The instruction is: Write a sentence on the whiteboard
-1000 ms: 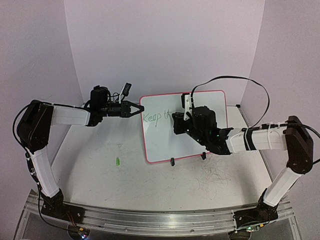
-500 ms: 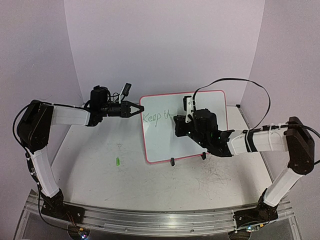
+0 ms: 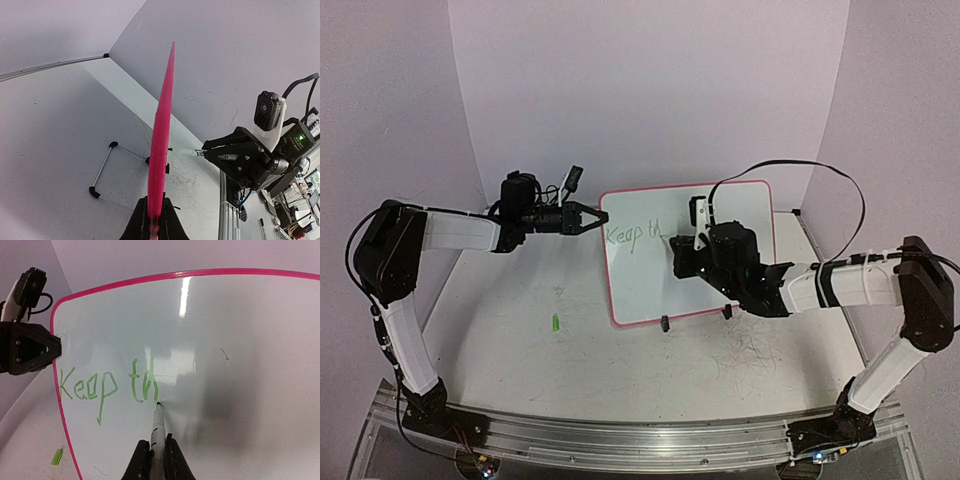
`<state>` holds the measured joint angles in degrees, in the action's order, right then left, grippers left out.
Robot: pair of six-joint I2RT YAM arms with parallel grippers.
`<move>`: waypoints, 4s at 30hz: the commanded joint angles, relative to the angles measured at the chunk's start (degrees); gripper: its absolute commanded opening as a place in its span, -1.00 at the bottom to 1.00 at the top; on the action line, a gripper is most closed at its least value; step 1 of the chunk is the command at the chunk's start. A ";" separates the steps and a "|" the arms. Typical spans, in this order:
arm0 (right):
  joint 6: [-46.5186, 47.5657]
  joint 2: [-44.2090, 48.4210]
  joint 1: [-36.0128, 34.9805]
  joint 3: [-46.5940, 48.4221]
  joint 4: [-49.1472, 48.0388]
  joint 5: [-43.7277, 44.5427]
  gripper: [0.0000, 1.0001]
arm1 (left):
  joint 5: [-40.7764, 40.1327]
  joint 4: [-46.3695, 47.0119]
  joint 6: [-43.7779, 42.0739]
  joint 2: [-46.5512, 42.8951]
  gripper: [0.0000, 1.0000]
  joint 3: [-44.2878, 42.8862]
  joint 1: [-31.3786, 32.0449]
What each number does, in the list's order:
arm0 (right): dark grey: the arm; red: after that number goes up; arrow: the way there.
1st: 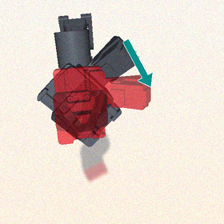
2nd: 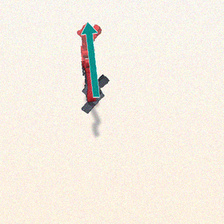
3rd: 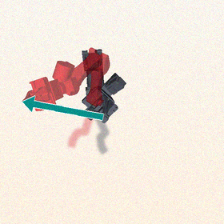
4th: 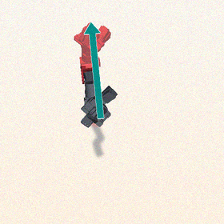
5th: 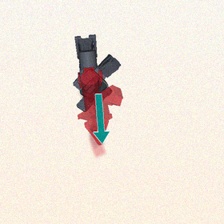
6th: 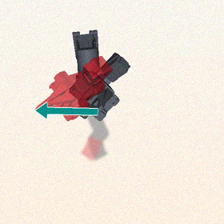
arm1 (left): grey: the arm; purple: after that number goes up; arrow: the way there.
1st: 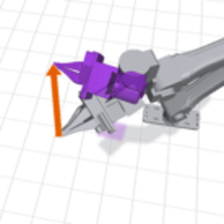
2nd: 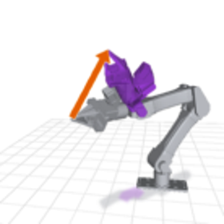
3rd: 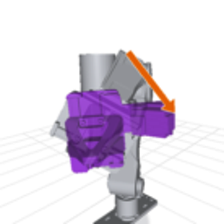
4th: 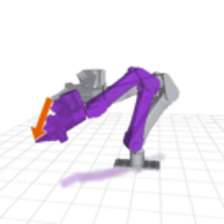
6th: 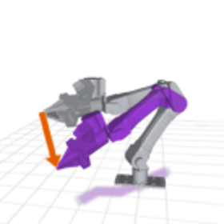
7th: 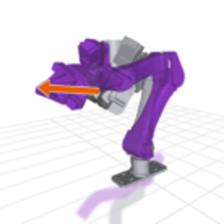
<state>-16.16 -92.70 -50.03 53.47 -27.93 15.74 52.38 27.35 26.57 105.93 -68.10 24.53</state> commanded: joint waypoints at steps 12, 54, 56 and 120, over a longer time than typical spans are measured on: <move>1.08 0.57 0.75 2.62 -1.36 -0.55 -1.00 | 0.93 2.27 -0.32 -3.14 -1.00 -0.47 -0.24; 2.65 -1.72 2.13 3.45 -2.56 -0.37 -1.00 | 1.01 2.26 -0.46 -3.44 -1.00 -0.43 -0.27; 2.44 -1.60 1.87 2.87 -2.48 -0.43 -1.00 | 1.01 2.30 -0.46 -3.44 -1.00 -0.47 -0.22; 15.65 21.06 3.41 -16.12 -15.38 -3.85 -1.00 | -3.18 2.26 0.12 -5.38 -1.00 1.17 0.29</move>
<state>-2.13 -73.68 -46.54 37.76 -39.30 11.27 52.11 27.05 26.46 104.64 -67.33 24.76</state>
